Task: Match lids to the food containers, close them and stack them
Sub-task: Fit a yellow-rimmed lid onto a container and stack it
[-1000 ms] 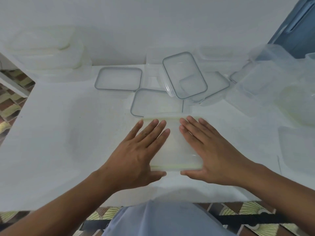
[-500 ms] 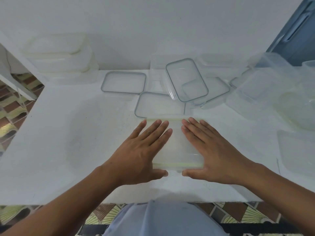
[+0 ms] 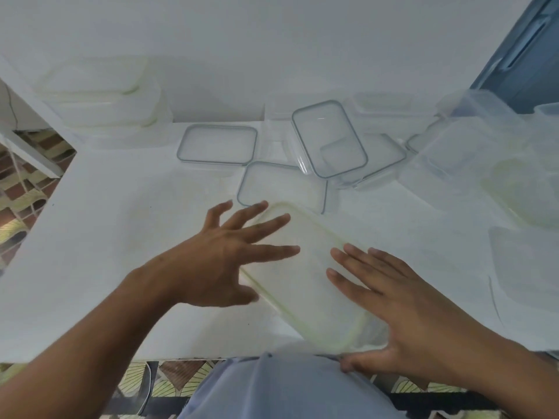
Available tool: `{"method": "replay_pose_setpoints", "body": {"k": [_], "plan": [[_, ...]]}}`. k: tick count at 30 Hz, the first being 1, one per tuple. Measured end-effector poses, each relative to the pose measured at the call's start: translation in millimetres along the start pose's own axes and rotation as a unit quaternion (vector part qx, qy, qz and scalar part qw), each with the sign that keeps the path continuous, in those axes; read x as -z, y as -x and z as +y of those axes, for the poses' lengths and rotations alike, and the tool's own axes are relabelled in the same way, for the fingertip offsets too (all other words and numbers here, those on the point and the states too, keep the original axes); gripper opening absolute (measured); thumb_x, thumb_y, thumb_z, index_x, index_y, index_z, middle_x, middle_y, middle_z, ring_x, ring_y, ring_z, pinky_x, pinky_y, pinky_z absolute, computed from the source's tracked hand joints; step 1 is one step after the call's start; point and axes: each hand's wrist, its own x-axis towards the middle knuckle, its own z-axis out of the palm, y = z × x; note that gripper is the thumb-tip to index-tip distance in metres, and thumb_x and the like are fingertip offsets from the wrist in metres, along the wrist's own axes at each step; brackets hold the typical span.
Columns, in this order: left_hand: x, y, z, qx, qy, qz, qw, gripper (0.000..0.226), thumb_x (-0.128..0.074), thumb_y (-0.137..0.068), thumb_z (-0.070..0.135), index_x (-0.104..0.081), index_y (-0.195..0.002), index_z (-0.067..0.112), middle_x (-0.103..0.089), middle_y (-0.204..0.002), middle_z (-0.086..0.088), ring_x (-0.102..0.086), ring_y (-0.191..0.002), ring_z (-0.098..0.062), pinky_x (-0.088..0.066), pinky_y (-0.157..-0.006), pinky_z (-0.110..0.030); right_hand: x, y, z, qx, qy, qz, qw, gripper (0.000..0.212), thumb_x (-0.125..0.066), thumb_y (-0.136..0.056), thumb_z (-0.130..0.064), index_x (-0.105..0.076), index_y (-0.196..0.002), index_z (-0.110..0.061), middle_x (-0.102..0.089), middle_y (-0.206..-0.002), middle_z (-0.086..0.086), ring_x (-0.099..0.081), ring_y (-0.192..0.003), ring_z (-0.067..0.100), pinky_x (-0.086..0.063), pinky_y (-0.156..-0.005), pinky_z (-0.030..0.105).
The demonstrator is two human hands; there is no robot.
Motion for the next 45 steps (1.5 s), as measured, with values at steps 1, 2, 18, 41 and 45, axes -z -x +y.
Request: {"method": "replay_pose_setpoints", "body": {"k": [1, 2, 18, 41, 45], "plan": [[3, 1, -4, 0.006, -0.001, -0.005, 1.000, 0.098, -0.076, -0.080, 0.055, -0.012, -0.154, 0.063, 0.007, -0.170, 0.019, 0.020, -0.156, -0.014, 0.000, -0.123, -0.061, 0, 0, -1, 0.010, -0.008, 0.006, 1.000, 0.099, -0.046, -0.078, -0.089, -0.041, -0.153, -0.025, -0.023, -0.166, -0.002, -0.017, -0.153, 0.013, -0.019, -0.118, 0.038], [5, 1, -9, 0.010, -0.001, -0.009, 1.000, 0.097, -0.077, -0.081, 0.054, -0.013, -0.152, 0.066, 0.008, -0.169, 0.021, 0.020, -0.156, -0.013, 0.000, -0.123, -0.059, 0, 1, -1, 0.021, -0.016, 0.014, 1.000, 0.095, -0.048, -0.079, -0.087, -0.044, -0.151, -0.026, -0.026, -0.165, -0.002, -0.020, -0.153, 0.013, -0.021, -0.117, 0.039], [-13, 26, 27, 0.119, 0.218, 0.192, 0.949, 0.068, -0.060, -0.096, 0.053, -0.043, -0.156, 0.026, -0.026, -0.168, 0.010, -0.031, -0.151, -0.013, -0.033, -0.117, -0.037, -12, -22, -38, 0.008, -0.089, 0.065, 0.994, 0.068, -0.068, -0.074, -0.072, -0.050, -0.131, -0.039, -0.038, -0.148, -0.004, -0.039, -0.135, 0.018, -0.039, -0.106, 0.042], [-44, 36, 59, 0.091, 0.055, 0.064, 0.992, 0.117, -0.033, -0.083, 0.091, -0.017, -0.163, 0.007, 0.000, -0.173, -0.009, -0.001, -0.159, -0.028, -0.032, -0.114, -0.065, -40, -40, -38, 0.006, 0.070, 0.033, 0.997, 0.111, -0.049, -0.082, -0.079, -0.026, -0.155, 0.001, -0.014, -0.165, 0.022, -0.011, -0.154, 0.035, -0.017, -0.117, 0.054], [-44, 37, 60, 0.096, 0.050, 0.060, 0.992, 0.117, -0.021, -0.083, 0.092, -0.013, -0.163, 0.008, 0.002, -0.173, -0.007, 0.002, -0.159, -0.026, -0.028, -0.116, -0.067, -39, -40, -38, 0.006, 0.072, 0.043, 0.996, 0.110, -0.046, -0.083, -0.080, -0.023, -0.156, 0.000, -0.011, -0.166, 0.019, -0.009, -0.154, 0.032, -0.016, -0.117, 0.052]]}}
